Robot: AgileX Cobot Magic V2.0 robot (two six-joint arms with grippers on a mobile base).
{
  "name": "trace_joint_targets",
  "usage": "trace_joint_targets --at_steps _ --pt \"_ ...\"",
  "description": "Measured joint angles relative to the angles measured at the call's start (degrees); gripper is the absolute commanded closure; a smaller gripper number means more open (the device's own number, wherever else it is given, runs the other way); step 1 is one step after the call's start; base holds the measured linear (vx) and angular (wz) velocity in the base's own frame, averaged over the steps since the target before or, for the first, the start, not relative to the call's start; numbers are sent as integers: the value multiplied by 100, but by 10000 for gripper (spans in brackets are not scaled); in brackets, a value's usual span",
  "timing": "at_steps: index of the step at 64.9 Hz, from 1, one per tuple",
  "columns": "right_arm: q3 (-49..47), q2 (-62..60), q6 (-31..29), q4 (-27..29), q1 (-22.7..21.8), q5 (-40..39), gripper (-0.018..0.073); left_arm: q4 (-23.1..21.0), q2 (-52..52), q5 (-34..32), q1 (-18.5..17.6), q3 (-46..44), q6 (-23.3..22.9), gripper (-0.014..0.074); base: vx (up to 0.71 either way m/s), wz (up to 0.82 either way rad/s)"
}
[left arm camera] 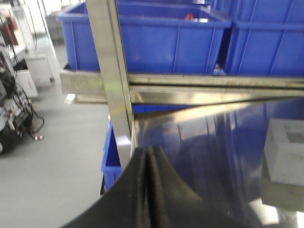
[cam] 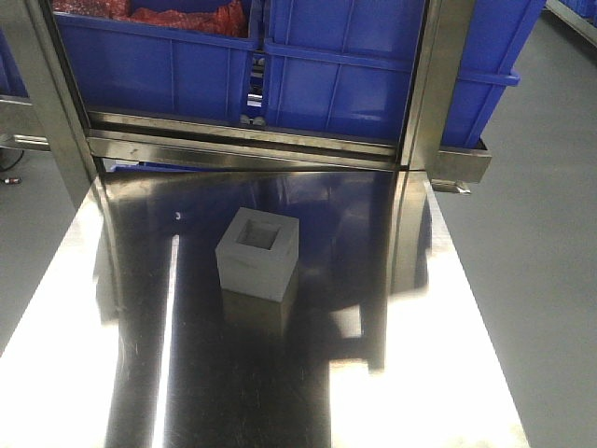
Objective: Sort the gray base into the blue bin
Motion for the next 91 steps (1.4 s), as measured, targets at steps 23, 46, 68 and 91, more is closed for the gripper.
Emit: trace_joint_targets --at_steps 23,46,68,91 --pt "0 0 0 0 0 0 564 0 141 104 0 -3 0 -32 0 0" --pt "0 0 0 0 0 0 564 -6 141 54 0 -3 0 -83 0 0" --pt "0 0 0 0 0 0 564 -403 1102 -294 -190 -618 771 -49 0 0" --pt "0 0 0 0 0 0 564 -1326 3942 -484 -1844 -2385 2106 -23 0 0"
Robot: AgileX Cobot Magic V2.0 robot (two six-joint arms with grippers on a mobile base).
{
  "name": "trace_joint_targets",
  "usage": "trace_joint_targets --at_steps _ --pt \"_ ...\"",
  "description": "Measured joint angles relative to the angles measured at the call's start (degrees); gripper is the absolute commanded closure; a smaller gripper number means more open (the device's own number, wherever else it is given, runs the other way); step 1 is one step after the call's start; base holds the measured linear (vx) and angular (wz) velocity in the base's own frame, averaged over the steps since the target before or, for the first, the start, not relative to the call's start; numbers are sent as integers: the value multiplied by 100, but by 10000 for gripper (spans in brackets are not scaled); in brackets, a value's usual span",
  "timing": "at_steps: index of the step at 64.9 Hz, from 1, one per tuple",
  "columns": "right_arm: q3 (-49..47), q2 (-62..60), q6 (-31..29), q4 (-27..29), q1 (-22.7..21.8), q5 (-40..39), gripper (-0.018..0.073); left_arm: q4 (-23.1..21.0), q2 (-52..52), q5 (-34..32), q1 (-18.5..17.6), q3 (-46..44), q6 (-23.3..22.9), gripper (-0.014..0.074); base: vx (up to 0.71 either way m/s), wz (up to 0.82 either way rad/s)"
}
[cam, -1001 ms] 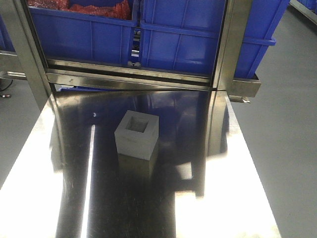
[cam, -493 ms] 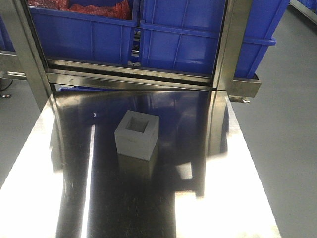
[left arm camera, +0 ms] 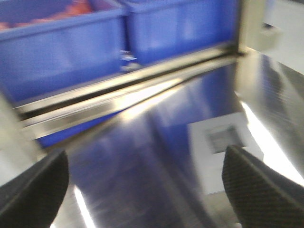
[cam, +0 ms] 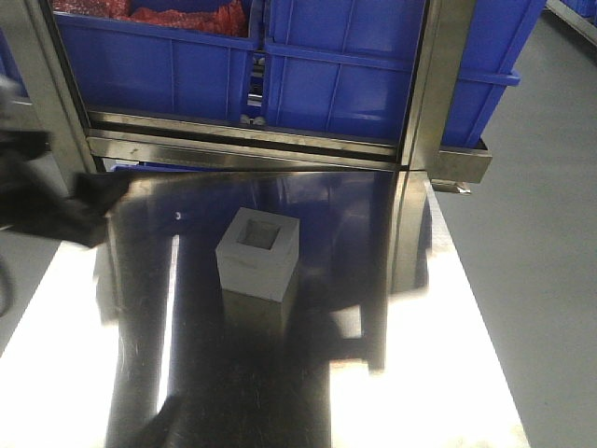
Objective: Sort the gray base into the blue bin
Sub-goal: 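Reach the left gripper down to the gray base's recessed top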
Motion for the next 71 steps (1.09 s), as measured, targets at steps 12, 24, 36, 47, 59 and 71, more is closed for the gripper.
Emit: trace_joint_targets --at_steps 12,24,36,47,59,71 --pt "0 0 0 0 0 0 564 -25 1349 222 -436 -933 -376 -14 0 0" --pt "0 0 0 0 0 0 564 -25 2378 646 -441 -1711 -1017 -14 0 0" --pt "0 0 0 0 0 0 564 -25 3282 733 -441 -2272 -1081 -14 0 0" --pt "0 0 0 0 0 0 564 -25 4030 752 -441 -2647 -1208 -14 0 0" --pt "0 0 0 0 0 0 564 -25 4582 758 -441 -2966 -1397 -14 0 0" --pt "0 0 0 0 0 0 564 -25 4868 745 -441 -3017 -1501 -14 0 0"
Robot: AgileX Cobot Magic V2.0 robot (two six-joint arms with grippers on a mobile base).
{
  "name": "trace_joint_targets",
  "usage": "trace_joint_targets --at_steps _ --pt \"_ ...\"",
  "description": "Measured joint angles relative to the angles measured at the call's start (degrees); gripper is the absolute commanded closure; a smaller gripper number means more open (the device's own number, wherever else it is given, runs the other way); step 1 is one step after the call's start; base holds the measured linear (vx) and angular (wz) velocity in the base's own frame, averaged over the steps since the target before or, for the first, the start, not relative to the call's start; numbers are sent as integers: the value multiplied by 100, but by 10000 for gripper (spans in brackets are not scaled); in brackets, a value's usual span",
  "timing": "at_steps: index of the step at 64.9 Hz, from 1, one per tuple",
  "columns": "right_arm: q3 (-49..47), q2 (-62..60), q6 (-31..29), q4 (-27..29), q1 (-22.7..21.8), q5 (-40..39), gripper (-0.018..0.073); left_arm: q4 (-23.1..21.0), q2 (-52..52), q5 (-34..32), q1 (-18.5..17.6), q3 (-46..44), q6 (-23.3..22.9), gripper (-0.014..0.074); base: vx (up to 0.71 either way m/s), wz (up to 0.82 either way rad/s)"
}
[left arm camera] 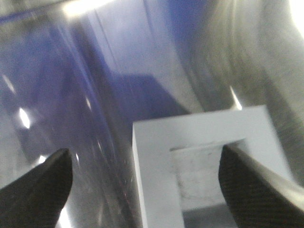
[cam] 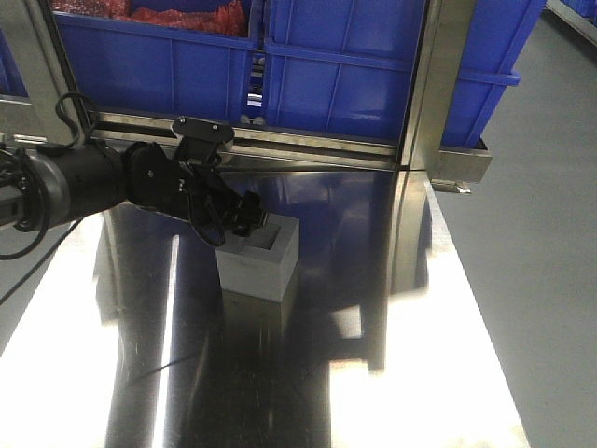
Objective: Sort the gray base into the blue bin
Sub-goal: 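Reach the left gripper down to the gray base's recessed top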
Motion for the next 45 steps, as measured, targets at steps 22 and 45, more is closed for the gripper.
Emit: trace_joint_targets --at_steps 22,45 --pt "0 0 0 0 0 0 564 -14 286 -61 0 -25 -35 -10 0 0" --pt "0 0 0 0 0 0 564 -90 416 -287 0 -86 -73 55 0 0"
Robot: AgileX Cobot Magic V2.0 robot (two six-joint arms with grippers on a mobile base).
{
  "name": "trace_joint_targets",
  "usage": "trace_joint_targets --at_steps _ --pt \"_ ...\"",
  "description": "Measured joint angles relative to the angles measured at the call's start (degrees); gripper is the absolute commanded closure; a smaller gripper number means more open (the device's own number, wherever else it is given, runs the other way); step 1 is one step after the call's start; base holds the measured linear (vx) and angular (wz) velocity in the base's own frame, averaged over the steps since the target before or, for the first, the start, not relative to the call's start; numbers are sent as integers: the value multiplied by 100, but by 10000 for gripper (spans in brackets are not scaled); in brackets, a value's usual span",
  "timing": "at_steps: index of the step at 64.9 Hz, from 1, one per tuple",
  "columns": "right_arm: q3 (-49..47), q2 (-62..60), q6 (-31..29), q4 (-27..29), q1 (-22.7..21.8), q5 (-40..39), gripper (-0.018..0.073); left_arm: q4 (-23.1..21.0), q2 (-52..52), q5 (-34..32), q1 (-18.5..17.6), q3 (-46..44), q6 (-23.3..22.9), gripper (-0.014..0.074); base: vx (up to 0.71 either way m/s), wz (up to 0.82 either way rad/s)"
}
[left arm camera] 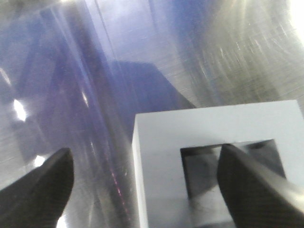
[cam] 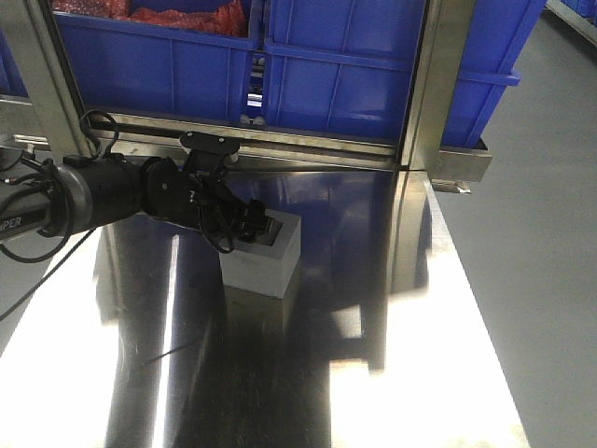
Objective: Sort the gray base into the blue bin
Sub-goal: 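Reach the left gripper down to the gray base's recessed top, then close the left gripper on the gray base's rim, then lift the gray base with the left gripper toward the robot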
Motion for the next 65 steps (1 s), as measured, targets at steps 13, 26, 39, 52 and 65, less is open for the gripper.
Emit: trace_joint_targets --at_steps 13,26,39,52,65 --pt "0 0 0 0 0 0 564 -42 -5 89 -6 -4 -16 353 0 0" --pt "0 0 0 0 0 0 564 -56 -9 140 -13 -29 -15 606 0 0" --pt "0 0 0 0 0 0 564 -52 -11 140 -13 -36 -15 604 0 0" --pt "0 0 0 0 0 0 564 28 -176 195 -13 36 -10 604 0 0" --pt "0 0 0 0 0 0 564 87 -1034 -224 -13 412 0 604 0 0"
